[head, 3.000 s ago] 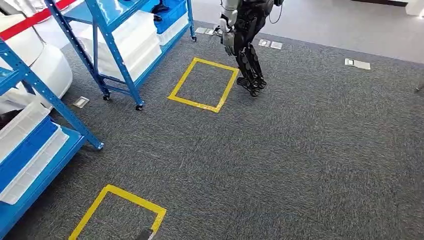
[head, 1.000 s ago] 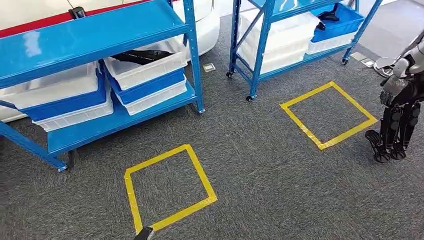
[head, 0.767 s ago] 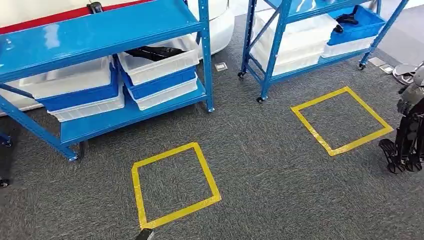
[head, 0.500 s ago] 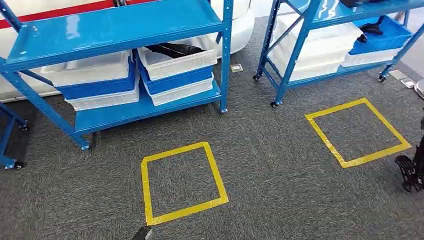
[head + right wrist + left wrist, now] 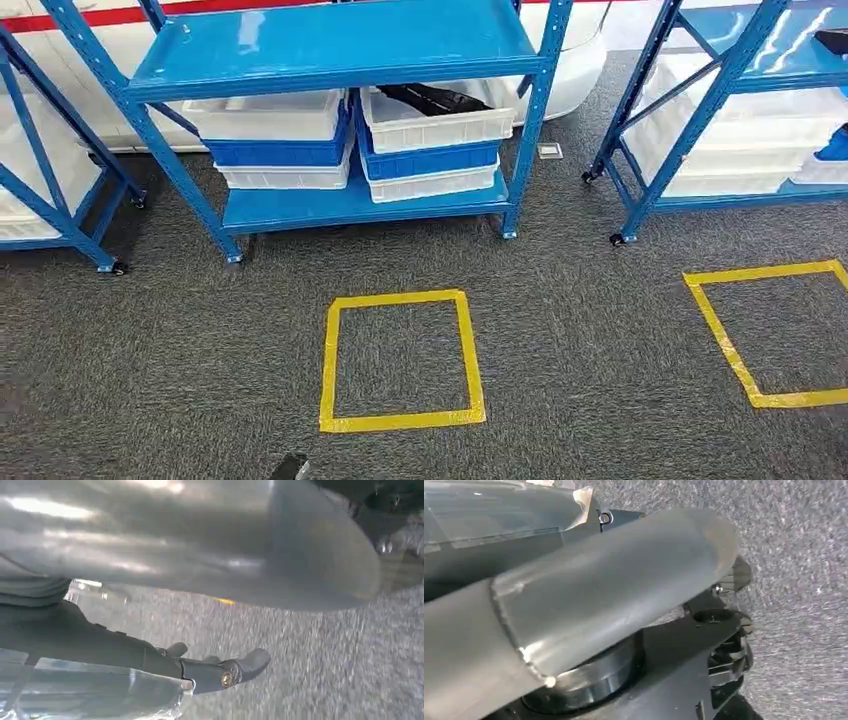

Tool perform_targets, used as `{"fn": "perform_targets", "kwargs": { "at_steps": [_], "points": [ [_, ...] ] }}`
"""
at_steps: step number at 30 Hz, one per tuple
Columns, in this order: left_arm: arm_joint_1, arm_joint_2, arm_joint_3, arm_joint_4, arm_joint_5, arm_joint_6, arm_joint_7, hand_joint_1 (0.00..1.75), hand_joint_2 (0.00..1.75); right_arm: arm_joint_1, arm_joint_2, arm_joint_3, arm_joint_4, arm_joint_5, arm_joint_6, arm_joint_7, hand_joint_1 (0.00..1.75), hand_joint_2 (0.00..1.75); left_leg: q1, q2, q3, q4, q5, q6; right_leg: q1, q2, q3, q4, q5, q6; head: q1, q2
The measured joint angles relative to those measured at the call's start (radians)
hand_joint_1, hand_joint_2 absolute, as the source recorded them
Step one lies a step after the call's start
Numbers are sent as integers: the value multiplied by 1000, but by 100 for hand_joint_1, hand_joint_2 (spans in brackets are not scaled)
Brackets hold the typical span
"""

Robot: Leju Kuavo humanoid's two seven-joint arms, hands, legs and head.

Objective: Take the parts from the cabinet and place them on the table.

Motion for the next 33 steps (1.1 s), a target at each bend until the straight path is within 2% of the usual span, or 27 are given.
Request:
{"fn": "perform_targets", "kwargs": {
  "at_steps": [1, 2, 4, 5, 6, 7, 8, 9, 10, 11, 14, 15, 16, 17, 19, 20, 21, 22, 23, 24, 25, 26, 28, 30, 31, 32, 33],
  "points": [
    [0, -2, 0, 0, 0, 0, 0, 0, 0, 0, -1, -1, 0, 2, -1, -2, 0, 0, -4, 56, -13, 32, -22, -7, 0, -9, 2, 0, -3, -8, -11, 0],
    [-2, -2, 0, 0, 0, 0, 0, 0, 0, 3, 0, -2, 0, 2, 0, -2, 0, 0, 0, 91, -48, 103, -63, -13, 4, -23, 4, 0, -6, -17, -20, 0],
    [-3, -3, 0, 0, 0, 0, 0, 0, 0, 8, 0, -4, 0, 2, 0, -2, 0, 0, 5, 112, -129, 256, -129, -21, 8, -52, 6, 0, -11, -23, -20, 0],
    [-1, -3, 0, 0, 0, 0, 0, 0, 0, 10, -1, -4, 0, 2, 0, -2, 0, 0, 7, 115, -156, 300, -136, -23, 9, -65, 5, 0, -12, -25, -19, 0],
    [1, -3, 0, 0, 0, 0, 0, 0, 0, 10, -1, -4, 0, 2, 0, -2, 0, 0, 9, 118, -156, 294, -120, -23, 10, -78, 7, 0, -14, -26, -19, 0],
    [2, -3, 0, 0, 0, 0, 0, 0, 0, 9, -1, -4, 0, 2, 0, -2, 0, 0, 9, 121, -135, 249, -87, -21, 11, -89, 9, 0, -16, -26, -20, 0],
    [2, -3, 0, 0, 0, 0, 0, 0, 0, 8, 0, -4, 0, 2, 0, -2, 0, 0, 8, 130, -89, 162, -41, -16, 11, -101, 13, 0, -18, -24, -20, 0],
    [1, -3, 0, 0, 0, 0, 0, 0, 0, 7, 1, -4, 0, 3, 0, -2, 0, 0, 4, 159, -37, 68, -2, -5, 13, -111, 18, 0, -21, -22, -20, 0],
    [-1, -2, 0, 0, 0, 0, 0, 0, 0, 7, 2, -4, 0, 2, 0, -2, 0, 0, -7, 228, -2, 6, 3, 8, 15, -118, 23, 0, -25, -19, -19, 0],
    [-6, -2, 0, 0, 0, 0, 0, 0, 0, 6, 2, -4, 0, 2, 0, -2, 0, 0, -13, 217, -2, 2, -3, 11, 24, -130, 25, 0, -31, -10, -18, 0],
    [-6, 0, 0, 0, 1, 0, 0, 0, 0, 1, 4, -4, 0, 2, 0, -2, 0, 0, -18, 176, -7, -1, -2, 20, 23, -166, 39, -11, -34, 1, -18, 0],
    [-5, 0, 0, 0, 1, 0, 0, 0, 0, 1, 5, -4, -2, 3, 0, -2, 0, 0, -2, 159, 9, -22, 12, 29, 27, -166, 40, -9, -42, 9, -18, 0],
    [-4, -2, 0, 0, 1, 0, 0, 0, 0, 0, 3, -4, -2, 3, 0, -3, 0, 0, -3, 150, 15, -29, 15, 32, 20, -104, 35, 14, -54, 11, -13, 0],
    [-9, -2, 0, 0, 1, 0, 0, 0, 0, 1, 4, -4, -2, 3, -1, -3, 0, 0, 0, 137, 14, -29, 18, 38, 19, -59, 5, 75, -84, 5, -10, 0],
    [-11, -6, 0, 0, 3, 0, -5, 0, 0, 4, 3, -7, -2, 2, -4, -3, 0, 0, 0, 102, 13, -29, 18, 39, 17, -32, -79, 236, -142, 0, -3, 0],
    [-9, -6, 0, 0, 3, 0, -9, 0, 0, 7, 3, -11, -2, 2, -6, -3, 0, 0, 0, 85, 13, -28, 18, 39, 16, -29, -113, 295, -153, 5, -3, 0],
    [-7, -6, 0, 0, 3, 0, -11, 0, 0, 11, 3, -13, -2, 2, -8, -3, 0, 0, 1, 68, 13, -28, 17, 39, 14, -28, -126, 300, -144, 13, -1, 0],
    [-6, -6, 0, 0, 3, 0, -14, 0, 0, 12, 1, -13, -2, 2, -11, -3, 0, 0, 3, 51, 14, -27, 17, 38, 11, -28, -111, 253, -112, 26, -1, 0],
    [-6, -7, 0, 0, 3, 0, -16, 0, 0, 11, 1, -14, -2, 3, -13, -3, 0, 0, 5, 34, 16, -24, 15, 34, 5, -22, -75, 162, -66, 41, -1, 0],
    [-7, -7, 0, 0, 3, 0, -17, 0, 0, 10, 0, -14, -2, 3, -15, -3, 0, 0, 8, 19, 16, -18, 12, 28, -3, -2, -31, 56, -20, 53, -1, 0],
    [-7, -6, 0, 0, 3, 0, -18, 0, 0, 11, 1, -14, -1, 3, -15, -5, 0, 0, 8, 10, 10, -12, 8, 21, -10, 37, -14, 8, -10, 54, 5, 0],
    [-7, -6, 0, 0, 3, 0, -18, 0, 0, 11, 1, -15, -1, 2, -19, -12, 0, 0, 0, -1, 7, -3, 1, 11, -6, 26, -15, 2, -7, 38, 8, 0],
    [-2, -5, 0, 0, 3, 0, -19, 0, 0, 6, 2, -21, -1, -5, -30, -24, 0, 0, 5, -5, 6, -11, 3, 4, 3, 18, -7, 6, -7, 18, 3, 0],
    [1, -3, 0, 0, 4, 0, -19, 0, 0, 5, 3, -23, -1, -6, -33, -31, 0, 0, 8, -7, 3, -10, 4, -2, 0, 12, -7, 4, -2, 9, 3, 0],
    [2, -2, 0, 0, 5, 0, -19, 0, 0, 5, 3, -24, -1, -6, -36, -35, 0, 0, 8, 26, 2, 0, -4, -6, -4, 8, -6, 2, 0, 6, 2, 0],
    [2, -2, 0, 0, 5, 0, -19, 0, 0, 6, 3, -26, -1, -7, -36, -40, 0, 0, 4, 80, -13, 38, -30, -12, -2, 5, -4, 2, -1, -3, -8, 0],
    [-1, -2, 0, 0, 5, 0, -20, 0, 0, 8, 4, -29, -1, -7, -36, -40, 0, 0, 7, 104, -50, 113, -74, -16, 1, -3, -2, 2, -4, -7, -13, 0]
  ]
}}
